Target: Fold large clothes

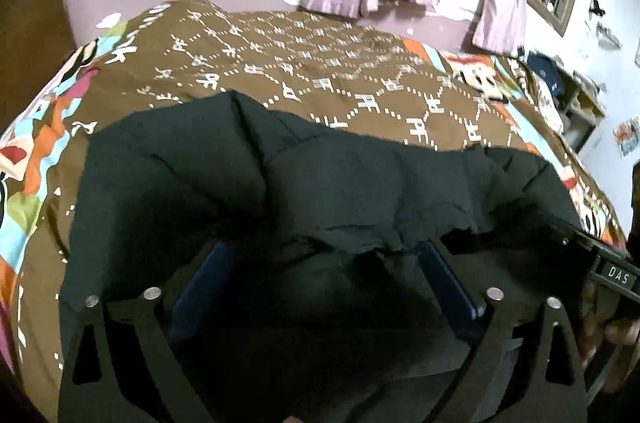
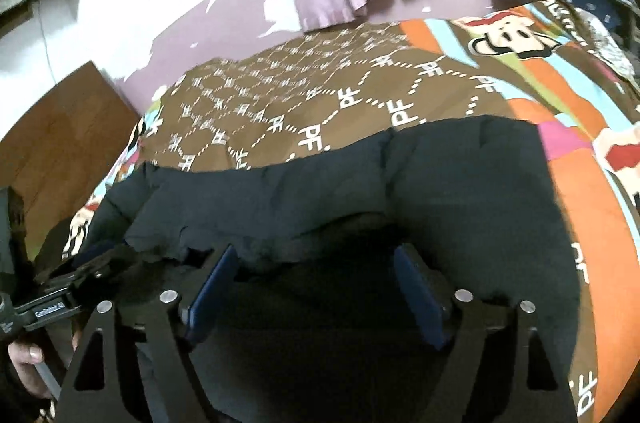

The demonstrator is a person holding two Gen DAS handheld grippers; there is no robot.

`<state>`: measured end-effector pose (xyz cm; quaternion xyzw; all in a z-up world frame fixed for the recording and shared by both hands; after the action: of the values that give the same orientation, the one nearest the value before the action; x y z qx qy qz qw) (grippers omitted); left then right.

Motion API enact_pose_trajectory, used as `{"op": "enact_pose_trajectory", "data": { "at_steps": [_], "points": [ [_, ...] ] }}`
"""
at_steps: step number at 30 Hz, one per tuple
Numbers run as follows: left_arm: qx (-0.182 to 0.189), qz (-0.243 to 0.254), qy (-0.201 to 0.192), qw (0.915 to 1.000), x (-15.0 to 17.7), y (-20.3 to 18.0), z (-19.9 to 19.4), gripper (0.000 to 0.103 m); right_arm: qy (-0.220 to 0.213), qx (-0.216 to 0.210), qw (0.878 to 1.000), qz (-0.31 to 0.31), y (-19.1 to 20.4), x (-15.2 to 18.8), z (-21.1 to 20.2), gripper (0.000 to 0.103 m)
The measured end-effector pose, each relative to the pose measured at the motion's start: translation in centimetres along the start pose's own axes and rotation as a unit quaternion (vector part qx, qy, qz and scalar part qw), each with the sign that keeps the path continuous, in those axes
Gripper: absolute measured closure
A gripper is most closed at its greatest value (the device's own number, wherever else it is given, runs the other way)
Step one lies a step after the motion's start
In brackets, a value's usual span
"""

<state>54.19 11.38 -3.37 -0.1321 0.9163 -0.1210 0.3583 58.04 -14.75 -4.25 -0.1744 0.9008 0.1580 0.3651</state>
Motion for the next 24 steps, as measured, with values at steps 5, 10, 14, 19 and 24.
{"op": "enact_pose_trajectory", "data": {
  "at_steps": [5, 10, 14, 19, 24],
  "points": [
    [0.013, -0.014, -0.018, 0.9997, -0.4, 0.2, -1.1, 0.002, -0.019, -0.002, 1.000, -0.005, 0.2, 0.0, -1.7, 0.008],
    [0.012, -0.012, -0.030, 0.9994, -0.1, -0.2, -2.5, 0.002, -0.029, -0.011, 0.999, -0.017, 1.1, 0.2, -3.3, 0.005],
    [0.017, -0.010, -0.035, 0.9992, 0.4, -0.7, -3.9, 0.002, -0.034, -0.020, 0.999, -0.025, 1.9, 0.8, -4.6, 0.005],
    [0.024, -0.003, -0.046, 0.9986, 1.1, -1.5, -6.2, 0.002, -0.042, -0.029, 0.998, -0.022, 2.4, 1.2, -6.8, 0.005],
    [0.023, 0.007, -0.061, 0.9979, 1.9, -2.4, -9.0, 0.002, -0.048, -0.032, 0.998, -0.033, 3.0, 1.7, -8.9, 0.005]
  ]
}}
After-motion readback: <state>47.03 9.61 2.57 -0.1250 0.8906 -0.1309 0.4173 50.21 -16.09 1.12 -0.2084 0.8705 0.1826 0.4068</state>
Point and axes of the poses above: each gripper's, at about its wrist camera, not at the fingertips, and z roughly the way its jaws point, y to its left, x to its underside, the point moved 2 cm from there along z, roughly the way its jaws point, and after that the axes turned 13 degrees about -z, right-handed, at the moved point
